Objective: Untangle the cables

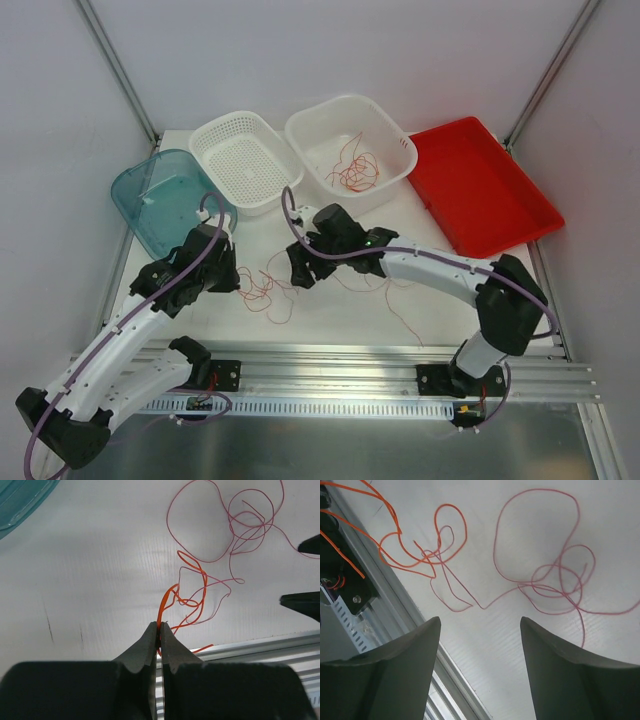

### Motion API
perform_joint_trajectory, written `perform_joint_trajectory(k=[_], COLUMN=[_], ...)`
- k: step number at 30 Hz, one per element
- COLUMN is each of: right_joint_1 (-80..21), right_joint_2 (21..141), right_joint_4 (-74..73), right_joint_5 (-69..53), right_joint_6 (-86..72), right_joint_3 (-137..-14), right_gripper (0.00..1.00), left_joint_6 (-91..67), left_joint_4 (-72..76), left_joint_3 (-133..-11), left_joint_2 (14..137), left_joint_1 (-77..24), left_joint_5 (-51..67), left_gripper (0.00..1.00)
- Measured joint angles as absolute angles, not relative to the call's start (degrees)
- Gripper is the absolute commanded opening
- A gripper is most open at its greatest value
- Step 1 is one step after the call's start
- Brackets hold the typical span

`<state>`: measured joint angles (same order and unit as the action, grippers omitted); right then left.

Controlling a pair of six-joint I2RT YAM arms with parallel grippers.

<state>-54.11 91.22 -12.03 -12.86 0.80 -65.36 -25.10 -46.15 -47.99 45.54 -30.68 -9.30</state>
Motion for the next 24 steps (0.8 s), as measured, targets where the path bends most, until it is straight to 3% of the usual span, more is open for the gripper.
perform_joint_trajectory(k=[7,9,10,13,14,16,24], right_joint_1=[-58.2,-59.0,-59.5,-60.1,-60.1,-59.6,-48.9], right_joint_2=[104.6,106.7,107.9,109.2,109.3,109.1,95.5], right_joint_4=[-11.9,-11.9,-11.8,-12.0,-11.8,-11.5,-12.7], right_joint_5=[-16.0,-16.8,-17.1,-17.3,-17.2,-17.0,-15.4], right_joint_6=[3.5,3.7,3.8,4.1,4.1,4.0,3.7], right_joint_3=[-75.9,-76.9,-77.2,-77.1,-76.9,-75.9,-61.1], right_gripper=[0.68,0.6,0.56,0.27,0.12,0.01,0.01], left_joint_6=[-24.2,-24.2,-24.2,-24.2,-24.2,-24.2,-23.9], left_joint_4=[-46.1,-46.1,-46.1,-46.0,-46.0,-45.9,-45.8], left_joint_3=[-48.0,-48.0,-48.0,-48.0,-48.0,-48.0,-48.0], left_joint_2=[44.8,44.5,44.4,44.2,44.1,43.7,42.0], left_joint_1=[-30.7,-30.7,-30.7,-30.7,-30.7,-30.7,-30.7], left_joint_5=[-7.7,-7.6,-7.6,-7.6,-7.6,-7.7,-10.1], left_gripper=[0.0,0.0,0.0,0.0,0.0,0.0,0.0])
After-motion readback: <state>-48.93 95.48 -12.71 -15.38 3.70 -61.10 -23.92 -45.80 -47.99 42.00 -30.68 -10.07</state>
